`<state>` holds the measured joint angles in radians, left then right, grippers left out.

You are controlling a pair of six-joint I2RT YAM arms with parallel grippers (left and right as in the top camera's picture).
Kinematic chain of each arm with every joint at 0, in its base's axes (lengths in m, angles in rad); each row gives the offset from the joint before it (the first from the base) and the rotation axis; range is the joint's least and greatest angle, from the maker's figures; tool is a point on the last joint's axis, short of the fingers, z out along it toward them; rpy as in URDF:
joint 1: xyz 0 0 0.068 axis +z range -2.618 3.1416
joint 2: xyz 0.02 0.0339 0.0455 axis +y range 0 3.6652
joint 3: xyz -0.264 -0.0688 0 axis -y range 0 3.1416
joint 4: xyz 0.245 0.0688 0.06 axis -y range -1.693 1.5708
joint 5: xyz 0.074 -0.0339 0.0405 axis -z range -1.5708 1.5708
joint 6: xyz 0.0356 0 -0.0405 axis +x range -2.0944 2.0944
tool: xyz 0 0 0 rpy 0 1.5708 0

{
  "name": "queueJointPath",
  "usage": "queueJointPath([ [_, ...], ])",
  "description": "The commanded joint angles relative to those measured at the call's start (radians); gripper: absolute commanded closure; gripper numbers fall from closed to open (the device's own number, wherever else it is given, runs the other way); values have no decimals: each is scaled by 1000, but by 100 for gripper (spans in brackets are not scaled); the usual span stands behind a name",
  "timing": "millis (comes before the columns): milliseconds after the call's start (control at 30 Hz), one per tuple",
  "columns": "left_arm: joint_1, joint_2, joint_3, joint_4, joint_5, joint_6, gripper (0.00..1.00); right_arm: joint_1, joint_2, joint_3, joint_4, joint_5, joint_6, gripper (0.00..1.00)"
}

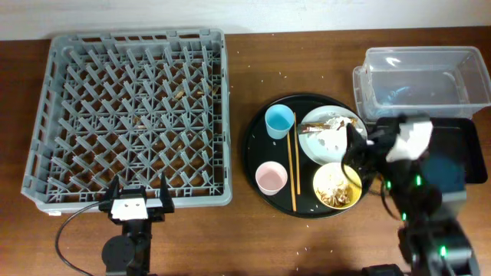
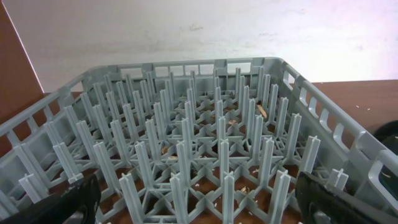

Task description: Sort waste into correct bins and load items into the dishwasher rack

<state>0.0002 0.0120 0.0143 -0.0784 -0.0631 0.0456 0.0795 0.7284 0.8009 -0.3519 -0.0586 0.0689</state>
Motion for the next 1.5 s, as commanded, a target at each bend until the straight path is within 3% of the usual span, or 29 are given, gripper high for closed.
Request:
queueJointPath([
  [0, -6, -5, -5, -1, 7, 16, 1, 5, 205, 203, -176, -13, -39, 2],
  [100, -6, -5, -5, -1, 7, 16, 1, 5, 426, 353, -320, -43, -39, 2],
  [267, -6, -5, -5, 0, 7, 16, 1, 5, 652, 356, -314, -110, -39, 1],
  [367, -6, -5, -5, -1, 7, 16, 1, 5, 789, 356, -313, -29, -38, 8],
  [500, -6, -5, -5, -1, 6, 16, 1, 5, 975, 356, -296, 70, -35, 8],
  [733, -6, -5, -5, 0, 7, 16, 1, 5, 1201, 356, -208, 119, -35, 2],
  [767, -6, -5, -5, -1, 7, 16, 1, 5, 1211, 356, -209, 119, -35, 9],
  [800, -6, -5, -5, 0, 7, 16, 1, 5, 1213, 356, -209, 119, -35, 29],
  [867, -6, -5, -5, -1, 7, 16, 1, 5, 1213, 356, -209, 119, -35, 93],
  [967, -6, -5, -5, -1, 7, 16, 1, 5, 1184, 377, -246, 115, -33, 96],
  [1133, -6, -5, -5, 0, 7, 16, 1, 4, 994, 722, -634, 117, -5, 96],
  [1200, -6, -5, -5, 0, 7, 16, 1, 3, 954, 821, -683, 155, -5, 96],
  [1333, -6, -5, -5, 0, 7, 16, 1, -24, 981, 839, -447, 610, 196, 96],
  [1467, -6, -5, -5, 0, 7, 16, 1, -146, 1142, 835, -240, 592, 195, 96],
])
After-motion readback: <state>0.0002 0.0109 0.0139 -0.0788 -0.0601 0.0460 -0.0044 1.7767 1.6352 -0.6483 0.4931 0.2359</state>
